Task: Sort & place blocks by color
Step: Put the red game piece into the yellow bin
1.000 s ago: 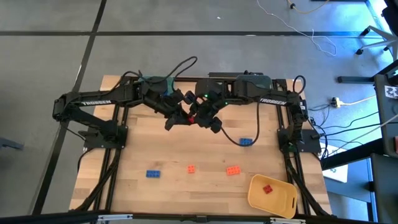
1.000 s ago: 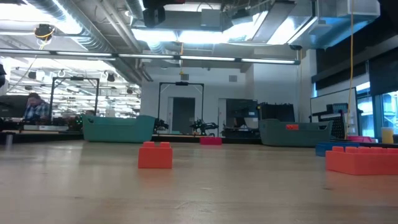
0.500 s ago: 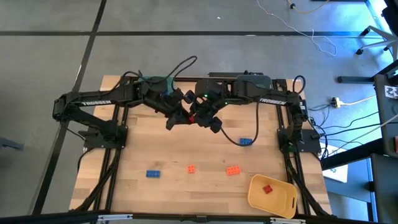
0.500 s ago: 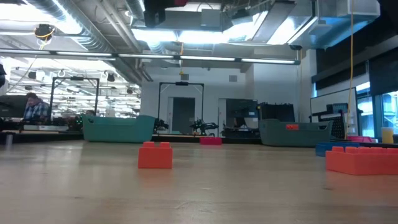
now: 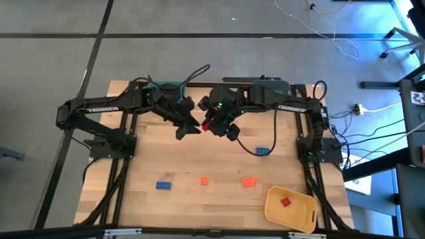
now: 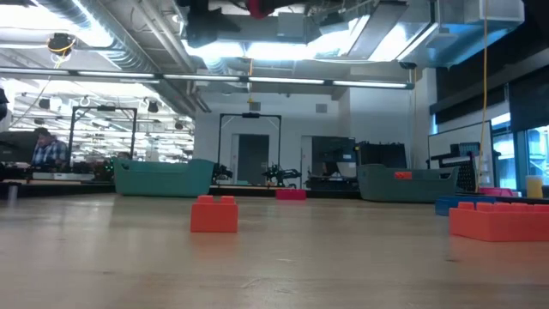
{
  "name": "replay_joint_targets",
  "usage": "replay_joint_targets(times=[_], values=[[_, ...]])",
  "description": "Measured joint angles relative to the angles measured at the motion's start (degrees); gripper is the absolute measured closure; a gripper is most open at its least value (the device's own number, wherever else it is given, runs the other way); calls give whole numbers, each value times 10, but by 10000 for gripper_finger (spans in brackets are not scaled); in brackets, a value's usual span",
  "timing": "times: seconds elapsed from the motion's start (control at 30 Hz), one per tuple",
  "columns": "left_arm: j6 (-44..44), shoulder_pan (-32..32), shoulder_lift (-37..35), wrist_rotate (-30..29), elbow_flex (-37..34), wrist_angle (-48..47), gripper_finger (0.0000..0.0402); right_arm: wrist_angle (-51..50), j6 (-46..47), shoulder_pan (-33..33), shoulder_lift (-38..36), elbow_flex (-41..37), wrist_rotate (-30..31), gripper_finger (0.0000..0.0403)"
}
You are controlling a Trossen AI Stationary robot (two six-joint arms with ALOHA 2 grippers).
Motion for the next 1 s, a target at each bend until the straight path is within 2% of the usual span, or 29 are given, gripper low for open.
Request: replay_joint_targets(times=[0.23, 0.37, 0.47, 0.63, 0.77, 0.83, 0.93, 1.0], values=[[3, 0, 0, -77, 0, -103, 198, -34, 38, 3, -28, 0, 17, 310], [4, 0, 0, -112, 0, -115, 198, -85, 106, 14, -49, 0, 69, 310], [28, 0, 0, -115, 0, -115, 198, -141, 155, 19, -65, 0, 95, 310], [75, 0, 0, -113, 0, -115, 198, -238, 283, 23, -90, 0, 95, 310], [109, 0, 0, -113, 0, -114, 198, -321, 422, 23, -103, 0, 94, 310], [126, 0, 0, -113, 0, -113, 198, -313, 501, 26, -110, -2, 72, 310], [153, 0, 0, -113, 0, -107, 198, -319, 565, 33, -130, -8, -70, 310], [168, 0, 0, -113, 0, -106, 198, -315, 614, 49, -141, -8, -111, 310]])
